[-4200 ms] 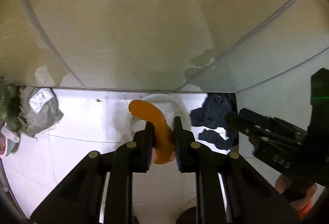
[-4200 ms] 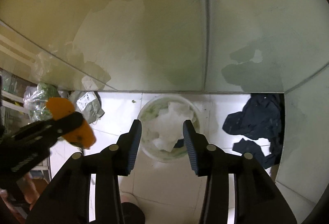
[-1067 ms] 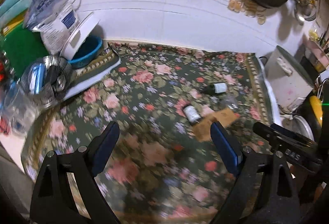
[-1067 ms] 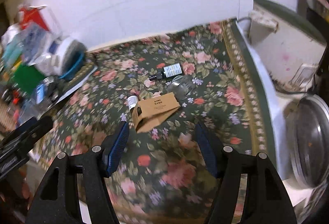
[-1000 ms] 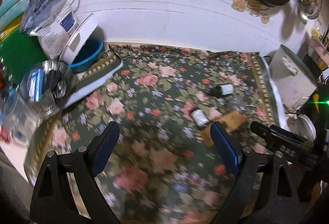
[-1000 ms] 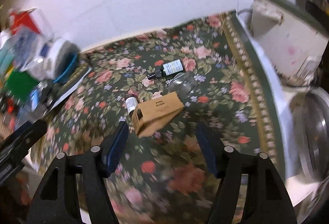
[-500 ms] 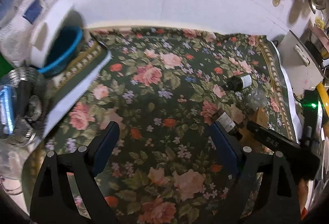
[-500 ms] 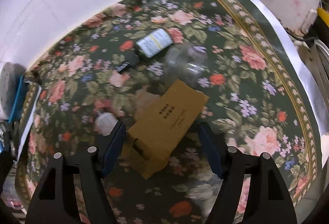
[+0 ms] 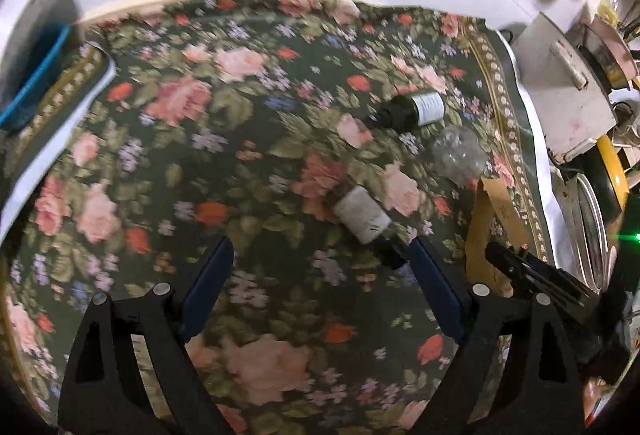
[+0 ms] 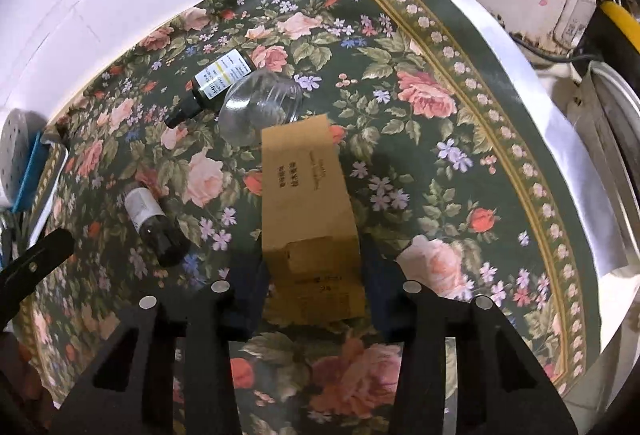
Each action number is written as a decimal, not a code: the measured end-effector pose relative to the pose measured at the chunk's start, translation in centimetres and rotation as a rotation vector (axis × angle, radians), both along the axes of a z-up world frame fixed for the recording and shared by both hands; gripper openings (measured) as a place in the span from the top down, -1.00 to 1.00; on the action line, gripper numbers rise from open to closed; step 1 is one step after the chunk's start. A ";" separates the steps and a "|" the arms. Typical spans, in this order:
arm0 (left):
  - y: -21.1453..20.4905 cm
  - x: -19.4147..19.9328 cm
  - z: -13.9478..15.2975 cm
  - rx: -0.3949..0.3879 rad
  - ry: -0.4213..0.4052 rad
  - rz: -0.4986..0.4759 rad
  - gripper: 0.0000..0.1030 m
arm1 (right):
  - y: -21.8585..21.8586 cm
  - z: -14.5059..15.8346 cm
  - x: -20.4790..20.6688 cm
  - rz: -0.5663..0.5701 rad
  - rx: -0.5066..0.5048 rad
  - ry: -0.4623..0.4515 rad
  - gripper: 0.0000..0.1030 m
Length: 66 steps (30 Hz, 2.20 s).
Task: Collect trash
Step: 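Close the left tool on the dark brown bottle while the right tool lifts the box, then carry the box and bottle down over the floor bin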
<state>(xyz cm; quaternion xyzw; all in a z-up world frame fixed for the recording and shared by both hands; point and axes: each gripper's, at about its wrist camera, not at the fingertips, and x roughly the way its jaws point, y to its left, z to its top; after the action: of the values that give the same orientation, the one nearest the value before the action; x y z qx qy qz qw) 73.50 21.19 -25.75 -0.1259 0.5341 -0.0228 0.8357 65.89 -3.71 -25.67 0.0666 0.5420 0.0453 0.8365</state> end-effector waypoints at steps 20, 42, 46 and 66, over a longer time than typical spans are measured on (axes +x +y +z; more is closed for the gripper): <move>-4.9 3.9 -4.2 0.043 0.013 0.071 0.48 | -4.0 3.1 -0.3 0.095 0.020 -0.097 0.25; -12.2 -10.0 9.1 0.141 -0.266 0.177 0.48 | -12.0 11.3 -5.5 0.309 0.116 -0.327 0.25; -13.0 -14.2 12.4 0.153 -0.329 0.184 0.48 | -12.1 13.3 -7.5 0.330 0.145 -0.368 0.25; -10.5 -34.0 12.8 0.113 -0.392 0.001 0.48 | -6.6 13.2 -25.8 0.217 0.181 -0.394 0.25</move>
<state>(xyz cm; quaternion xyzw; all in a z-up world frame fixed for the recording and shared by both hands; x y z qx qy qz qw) 39.52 10.69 -12.90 -0.0725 0.3614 -0.0164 0.9294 40.11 -10.28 -12.51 0.0727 0.3660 0.1956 0.9069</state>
